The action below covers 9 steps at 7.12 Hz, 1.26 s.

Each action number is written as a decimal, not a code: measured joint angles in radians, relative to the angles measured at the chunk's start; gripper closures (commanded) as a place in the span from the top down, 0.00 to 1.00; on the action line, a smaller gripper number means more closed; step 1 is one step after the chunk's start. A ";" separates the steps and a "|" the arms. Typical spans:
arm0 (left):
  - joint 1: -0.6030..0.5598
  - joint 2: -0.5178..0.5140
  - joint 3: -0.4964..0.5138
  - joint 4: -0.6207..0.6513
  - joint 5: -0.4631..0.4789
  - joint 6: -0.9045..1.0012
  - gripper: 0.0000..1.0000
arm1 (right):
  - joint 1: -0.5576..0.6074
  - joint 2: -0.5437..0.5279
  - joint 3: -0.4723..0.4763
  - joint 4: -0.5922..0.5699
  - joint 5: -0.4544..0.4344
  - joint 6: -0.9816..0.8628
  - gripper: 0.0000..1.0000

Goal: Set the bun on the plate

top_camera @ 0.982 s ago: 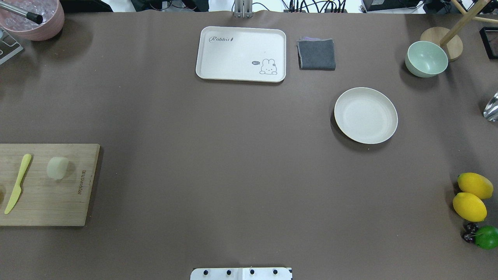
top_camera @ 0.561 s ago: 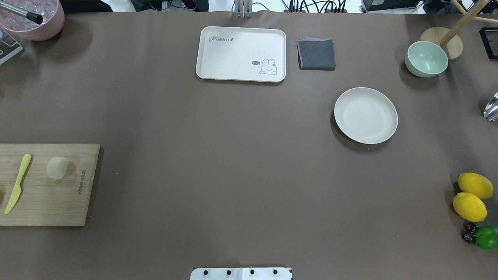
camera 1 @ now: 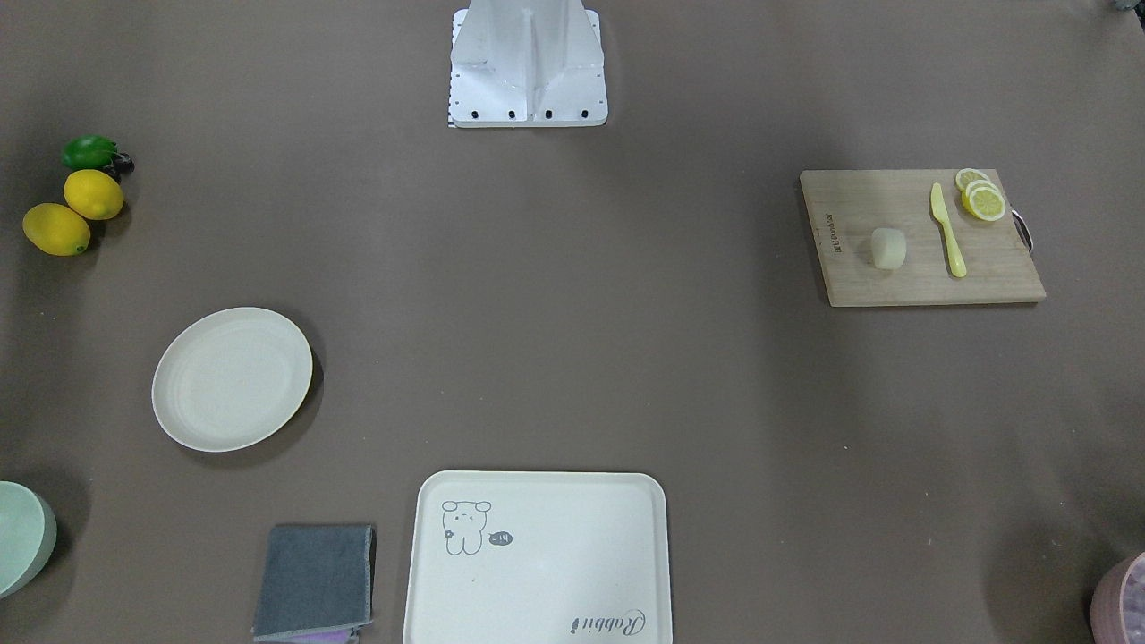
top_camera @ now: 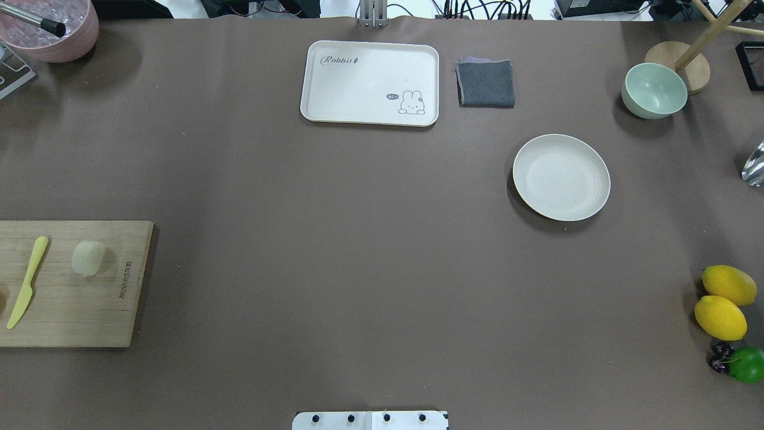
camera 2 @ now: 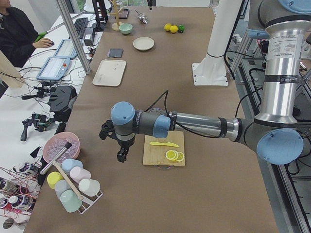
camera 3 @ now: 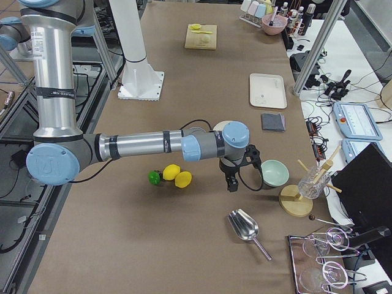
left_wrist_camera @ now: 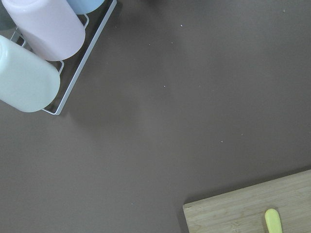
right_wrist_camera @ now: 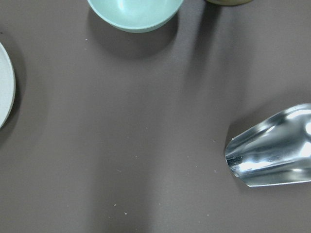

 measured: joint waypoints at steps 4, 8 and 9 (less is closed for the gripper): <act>0.021 -0.041 0.042 -0.005 0.000 -0.007 0.98 | -0.088 0.037 -0.027 0.066 0.008 0.091 0.92; 0.034 -0.068 0.114 -0.086 0.001 -0.061 0.98 | -0.315 0.192 -0.117 0.187 -0.055 0.481 0.81; 0.039 -0.076 0.128 -0.108 0.002 -0.101 0.98 | -0.347 0.217 -0.159 0.213 -0.086 0.512 0.74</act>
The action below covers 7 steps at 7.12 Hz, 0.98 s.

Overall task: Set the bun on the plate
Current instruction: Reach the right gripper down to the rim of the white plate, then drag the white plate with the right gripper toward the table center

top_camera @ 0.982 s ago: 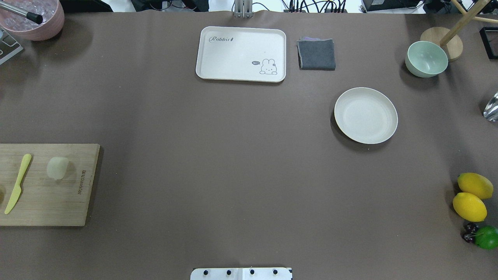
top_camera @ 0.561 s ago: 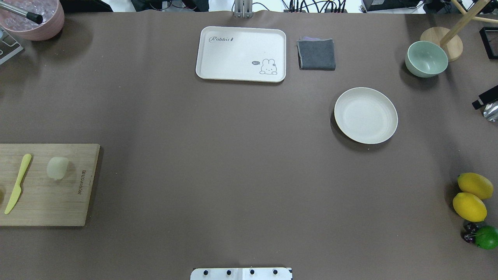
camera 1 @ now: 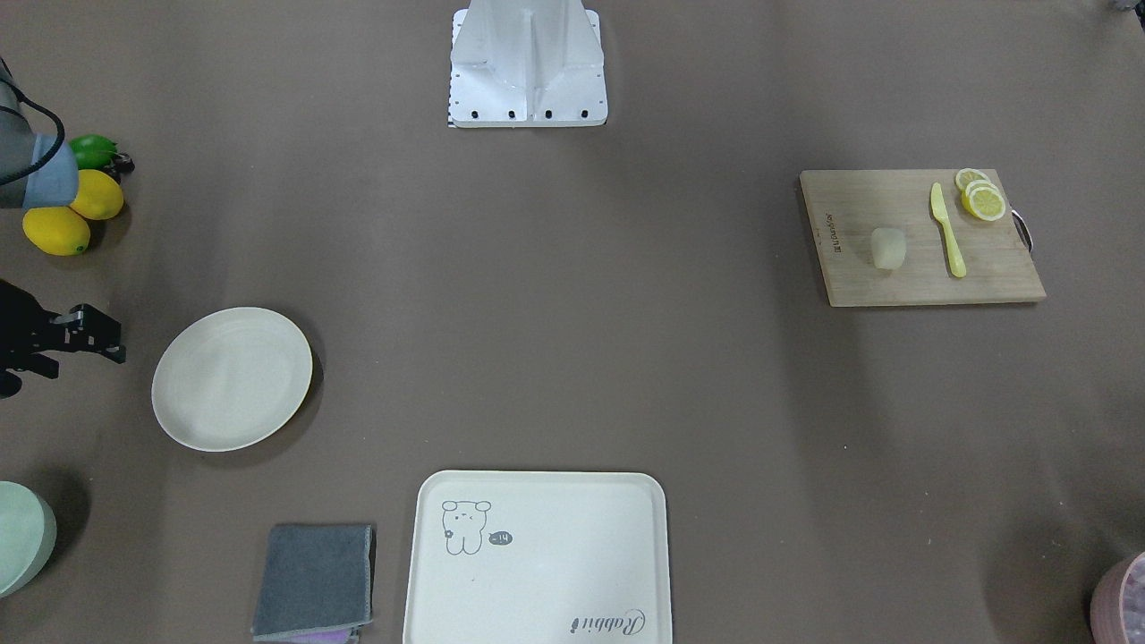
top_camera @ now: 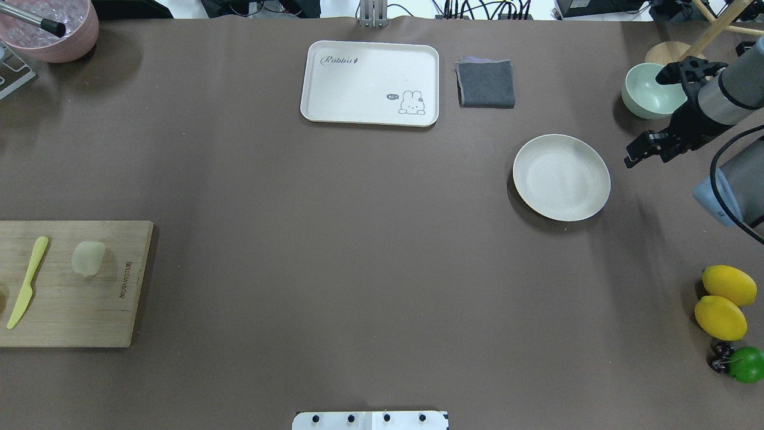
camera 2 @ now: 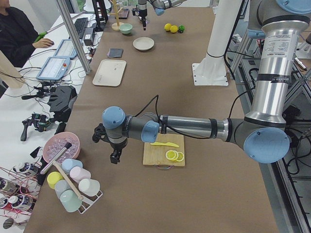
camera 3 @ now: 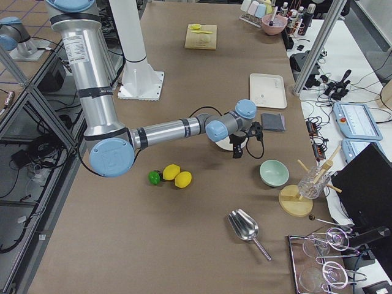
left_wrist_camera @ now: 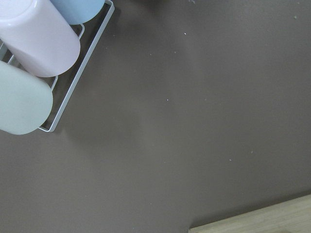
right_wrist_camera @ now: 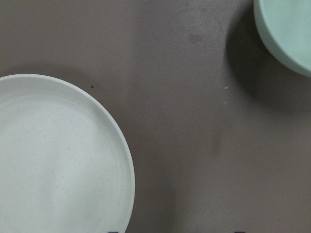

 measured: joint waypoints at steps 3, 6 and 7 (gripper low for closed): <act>0.014 -0.004 0.020 -0.066 0.001 -0.044 0.98 | -0.027 0.035 -0.106 0.079 -0.021 0.031 0.62; 0.015 -0.003 0.020 -0.074 0.001 -0.073 0.98 | -0.033 0.055 -0.117 0.089 0.010 0.083 0.66; 0.015 -0.002 0.019 -0.074 0.001 -0.077 0.98 | -0.035 0.059 -0.118 0.089 0.018 0.086 0.65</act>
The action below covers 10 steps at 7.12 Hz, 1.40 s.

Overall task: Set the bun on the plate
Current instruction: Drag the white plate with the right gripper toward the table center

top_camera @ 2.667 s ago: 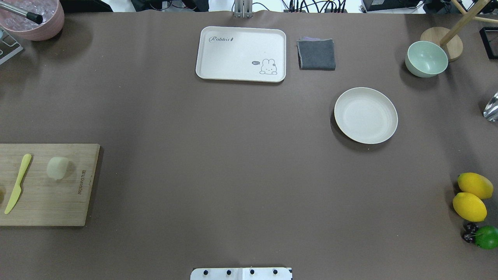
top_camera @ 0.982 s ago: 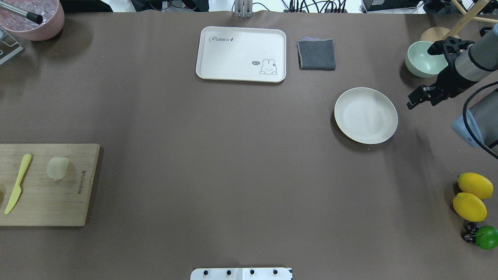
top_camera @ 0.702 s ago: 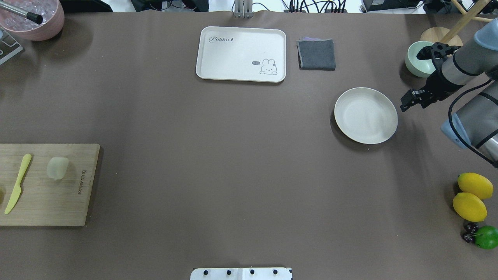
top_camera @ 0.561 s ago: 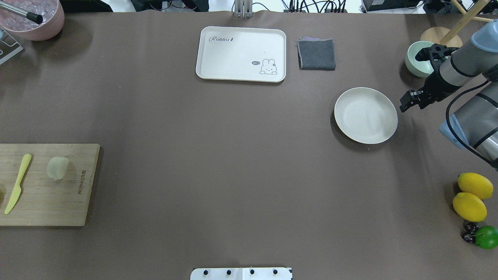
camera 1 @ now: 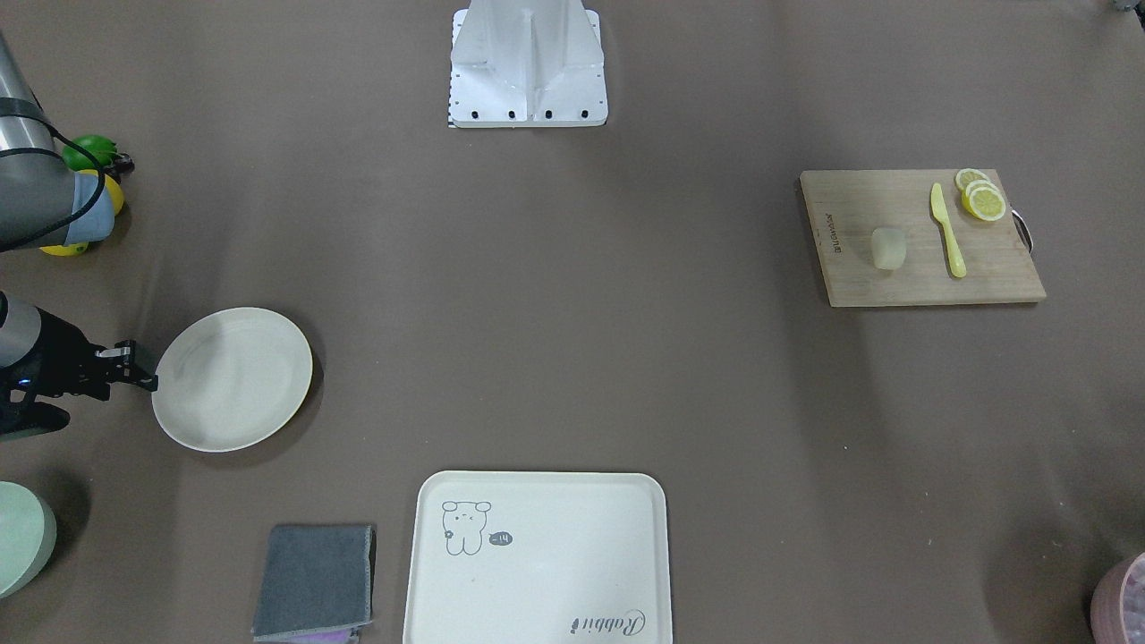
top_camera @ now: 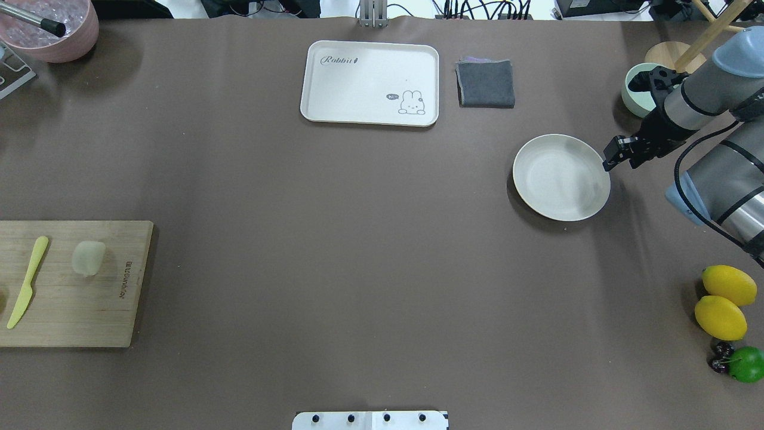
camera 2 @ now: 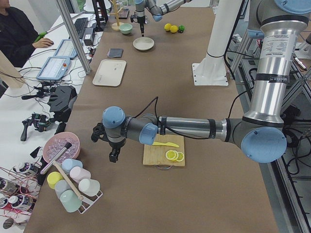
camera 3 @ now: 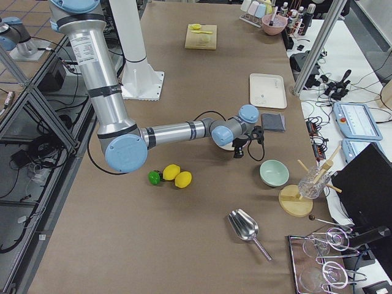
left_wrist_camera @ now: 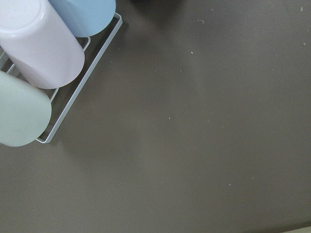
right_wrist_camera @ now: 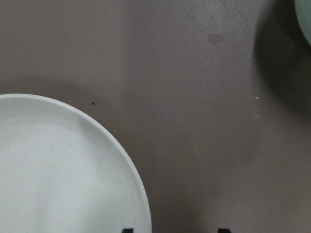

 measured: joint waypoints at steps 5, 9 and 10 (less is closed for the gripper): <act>0.000 0.011 -0.009 0.000 -0.001 -0.007 0.98 | -0.036 0.005 -0.004 0.000 0.004 0.004 0.13; 0.000 0.012 -0.020 -0.003 -0.001 -0.030 0.98 | -0.040 0.009 -0.007 0.000 0.010 0.015 0.00; 0.000 0.010 -0.029 -0.004 -0.002 -0.061 0.98 | -0.039 0.027 0.004 0.000 0.032 0.057 0.00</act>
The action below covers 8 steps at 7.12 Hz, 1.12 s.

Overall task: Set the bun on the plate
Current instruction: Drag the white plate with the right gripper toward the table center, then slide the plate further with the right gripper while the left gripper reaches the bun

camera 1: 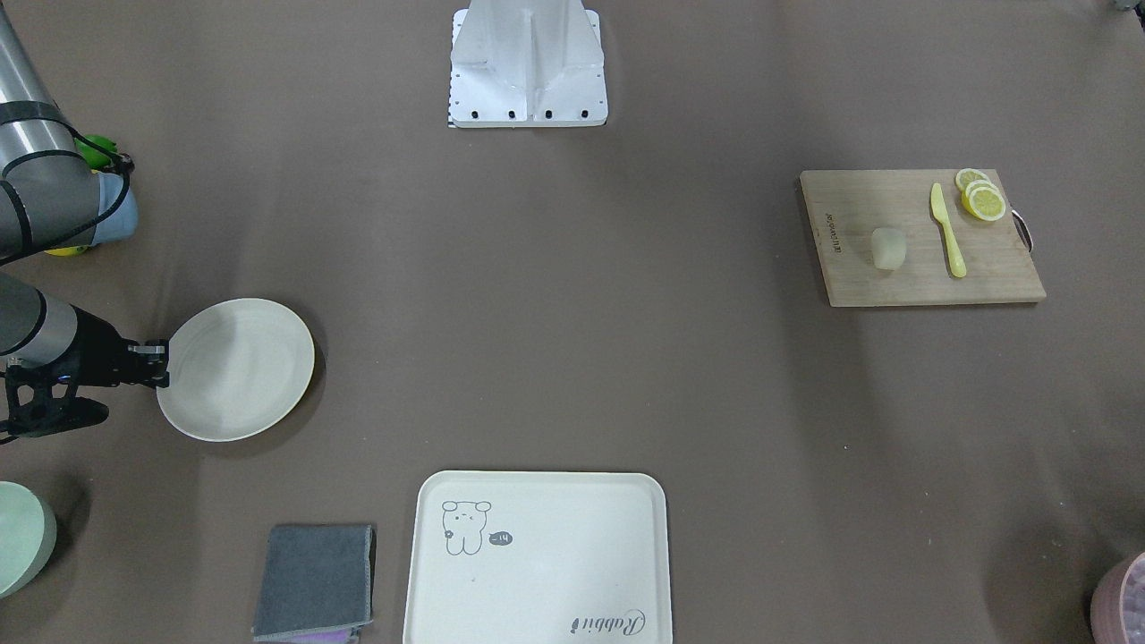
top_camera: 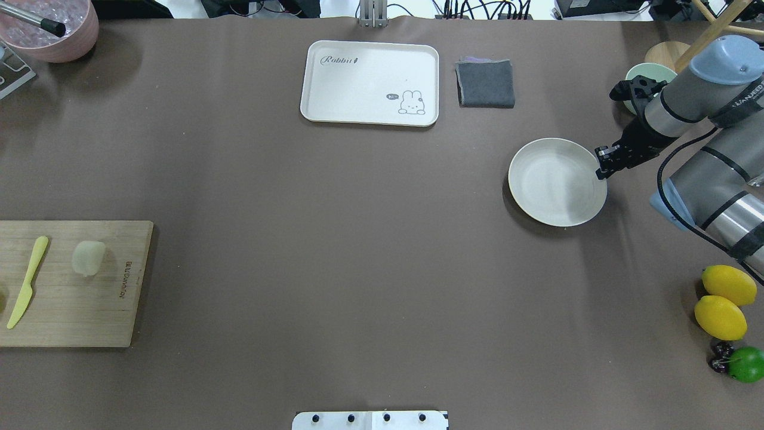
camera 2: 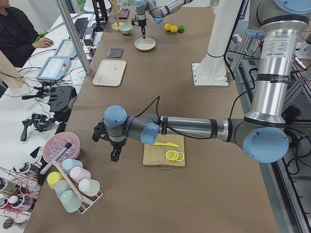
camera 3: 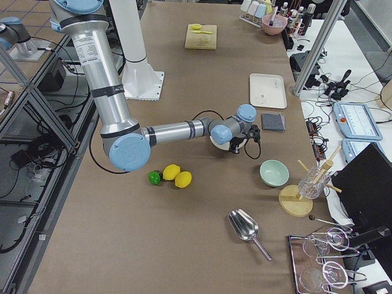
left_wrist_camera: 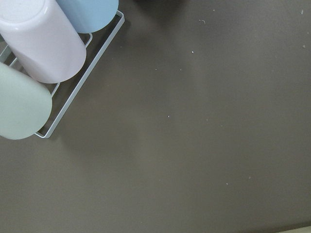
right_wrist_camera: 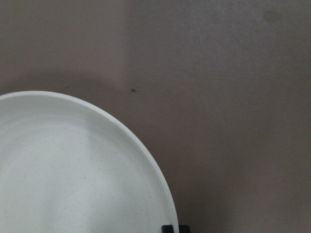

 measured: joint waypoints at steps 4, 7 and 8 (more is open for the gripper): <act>0.112 -0.001 -0.159 0.004 -0.013 -0.392 0.96 | -0.091 0.157 0.056 0.002 0.047 0.354 0.00; 0.287 0.060 -0.284 -0.052 0.034 -0.670 0.95 | -0.231 0.206 0.108 0.034 -0.005 0.534 0.00; 0.360 0.106 -0.293 -0.148 0.083 -0.764 0.95 | -0.282 0.210 0.110 0.080 -0.044 0.591 0.00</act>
